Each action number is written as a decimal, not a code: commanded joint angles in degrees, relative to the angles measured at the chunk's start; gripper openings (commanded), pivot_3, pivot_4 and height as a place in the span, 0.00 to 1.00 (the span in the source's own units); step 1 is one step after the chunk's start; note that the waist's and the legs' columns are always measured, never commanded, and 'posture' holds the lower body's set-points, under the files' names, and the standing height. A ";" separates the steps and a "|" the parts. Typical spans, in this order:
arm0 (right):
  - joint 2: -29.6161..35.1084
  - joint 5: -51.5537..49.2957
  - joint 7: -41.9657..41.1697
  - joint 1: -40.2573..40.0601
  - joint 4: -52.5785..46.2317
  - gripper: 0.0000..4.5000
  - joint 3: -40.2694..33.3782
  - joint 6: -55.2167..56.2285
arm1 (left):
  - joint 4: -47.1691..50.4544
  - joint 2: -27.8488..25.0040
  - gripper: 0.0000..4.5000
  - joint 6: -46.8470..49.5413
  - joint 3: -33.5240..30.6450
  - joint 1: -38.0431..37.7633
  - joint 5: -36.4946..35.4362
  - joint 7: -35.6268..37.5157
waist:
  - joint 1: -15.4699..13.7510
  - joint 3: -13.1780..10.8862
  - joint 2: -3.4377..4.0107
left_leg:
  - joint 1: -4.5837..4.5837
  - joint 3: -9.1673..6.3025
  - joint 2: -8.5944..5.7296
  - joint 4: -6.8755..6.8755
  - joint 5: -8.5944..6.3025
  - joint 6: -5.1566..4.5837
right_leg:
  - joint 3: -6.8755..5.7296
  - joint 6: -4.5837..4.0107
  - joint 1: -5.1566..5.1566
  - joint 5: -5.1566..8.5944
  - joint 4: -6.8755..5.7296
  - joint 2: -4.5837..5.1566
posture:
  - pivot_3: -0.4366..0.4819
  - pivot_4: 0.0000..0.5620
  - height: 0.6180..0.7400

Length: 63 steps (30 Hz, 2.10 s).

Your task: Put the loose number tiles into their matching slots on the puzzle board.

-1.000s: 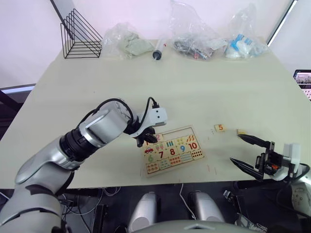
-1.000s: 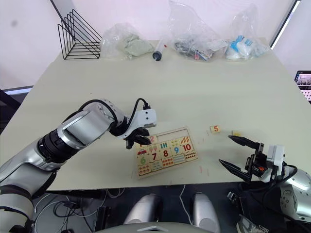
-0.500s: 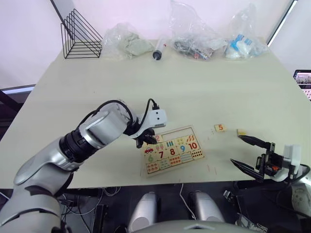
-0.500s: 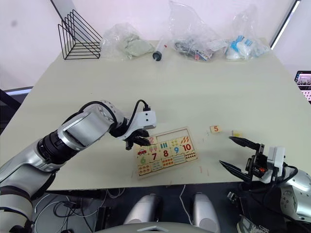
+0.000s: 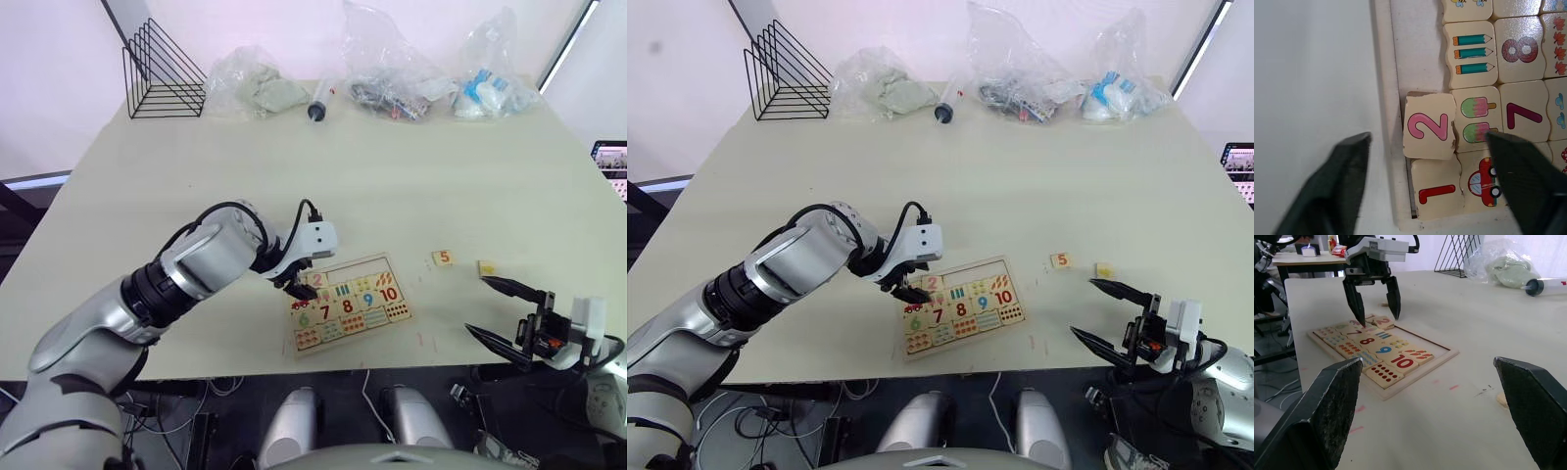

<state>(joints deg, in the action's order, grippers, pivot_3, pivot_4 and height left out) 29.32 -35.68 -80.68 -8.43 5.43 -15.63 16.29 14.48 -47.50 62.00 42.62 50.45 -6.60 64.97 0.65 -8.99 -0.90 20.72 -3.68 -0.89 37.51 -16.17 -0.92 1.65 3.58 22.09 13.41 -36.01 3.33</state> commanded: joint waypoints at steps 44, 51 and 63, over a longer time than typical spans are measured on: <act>2.36 -0.68 0.53 0.03 -0.93 1.00 -1.40 -1.09 | -28.55 2.97 0.01 -48.20 -29.16 -17.25 -7.09 15.66 | -0.06 0.01 0.01 | -0.01 0.09 0.02 0.03 0.00 0.00 | -0.04 -0.01 0.01 -0.02 -0.03 0.01 | 0.48 0.27 1.00; 2.55 -0.78 1.14 -0.31 -1.56 1.00 -1.47 -1.20 | -30.85 4.57 0.01 -50.28 -29.46 -16.73 -6.32 17.34 | 0.01 0.02 0.00 | -0.01 0.09 0.02 0.04 0.00 0.00 | -0.04 0.00 0.01 -0.02 -0.05 0.01 | 0.48 0.27 1.00; 2.41 -0.80 2.05 -0.92 -2.65 1.00 -1.28 -1.24 | -33.86 7.27 0.01 -52.95 -28.73 -15.19 -2.74 17.10 | 0.03 0.02 0.00 | -0.03 0.09 0.01 0.05 0.00 0.00 | -0.04 0.00 0.01 -0.03 -0.15 0.01 | 0.48 0.27 1.00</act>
<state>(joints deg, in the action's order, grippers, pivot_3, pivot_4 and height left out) 31.14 -35.72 -78.76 -9.19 4.84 -15.74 15.06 -19.40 -40.15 10.25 14.17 34.18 -9.64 81.99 0.68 -8.97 -0.90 20.69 -3.59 -0.88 37.56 -16.17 -0.92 1.61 3.58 22.10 13.38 -36.17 3.33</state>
